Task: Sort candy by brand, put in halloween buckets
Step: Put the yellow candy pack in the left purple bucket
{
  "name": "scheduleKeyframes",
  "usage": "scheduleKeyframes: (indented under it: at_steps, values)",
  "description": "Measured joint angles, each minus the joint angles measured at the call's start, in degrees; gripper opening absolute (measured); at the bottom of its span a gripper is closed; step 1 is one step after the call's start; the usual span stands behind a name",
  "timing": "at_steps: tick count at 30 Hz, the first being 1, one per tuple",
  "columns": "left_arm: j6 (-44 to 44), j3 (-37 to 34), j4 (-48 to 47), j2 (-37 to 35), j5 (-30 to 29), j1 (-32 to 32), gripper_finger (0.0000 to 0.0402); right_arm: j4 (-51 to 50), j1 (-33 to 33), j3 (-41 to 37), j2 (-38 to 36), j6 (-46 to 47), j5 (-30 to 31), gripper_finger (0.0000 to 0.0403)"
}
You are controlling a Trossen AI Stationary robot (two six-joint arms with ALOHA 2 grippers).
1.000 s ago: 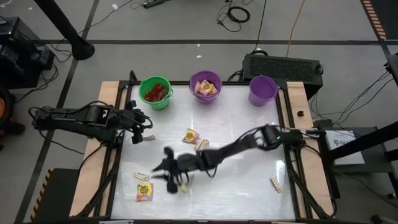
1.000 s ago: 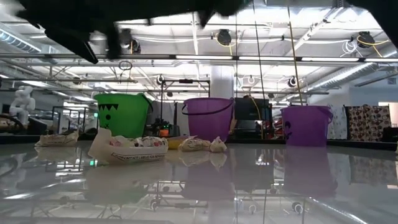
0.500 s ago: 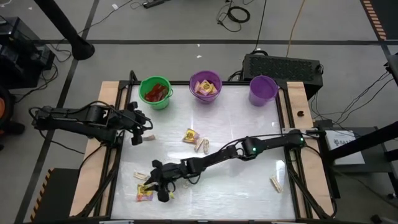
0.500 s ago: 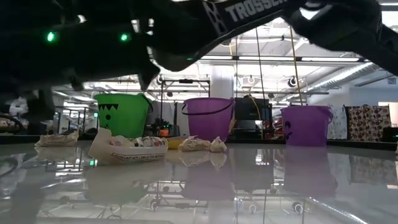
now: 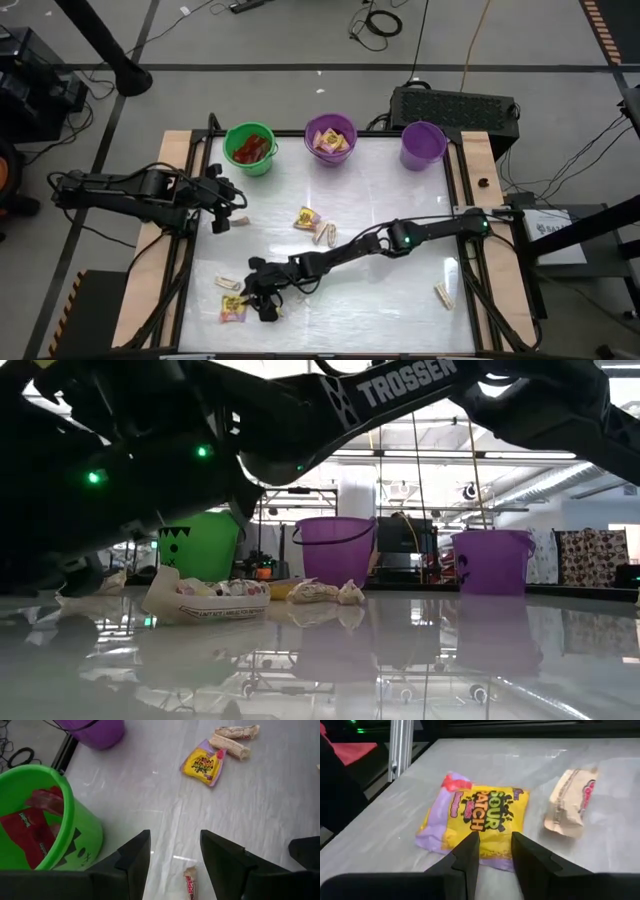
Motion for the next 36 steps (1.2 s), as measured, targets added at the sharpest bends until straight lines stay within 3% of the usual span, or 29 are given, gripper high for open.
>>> scheduleKeyframes:
  at_steps: [8,17,28,32,36]
  values:
    - [0.0,0.0,0.0,0.0,0.0,0.0,0.0180,-8.8,0.1,0.3,-0.5,-0.1,1.0,0.0097]
    - [0.0,0.0,-0.3,0.0,0.1,0.0,0.0180,-19.5,1.6,0.3,-2.4,5.7,3.6,0.0006]
    - [0.0,0.0,-0.2,-0.1,1.2,0.0,0.0180,-38.6,1.1,-0.3,-11.2,7.4,12.4,0.0001]
    - [0.0,0.0,-0.2,-0.1,1.2,0.0,0.0180,-39.7,0.6,-0.2,-13.6,9.7,12.4,0.0004]
    - [0.0,0.0,-0.2,-0.1,1.2,0.0,0.0180,-37.8,0.9,-0.2,-13.7,12.7,10.8,0.0039]
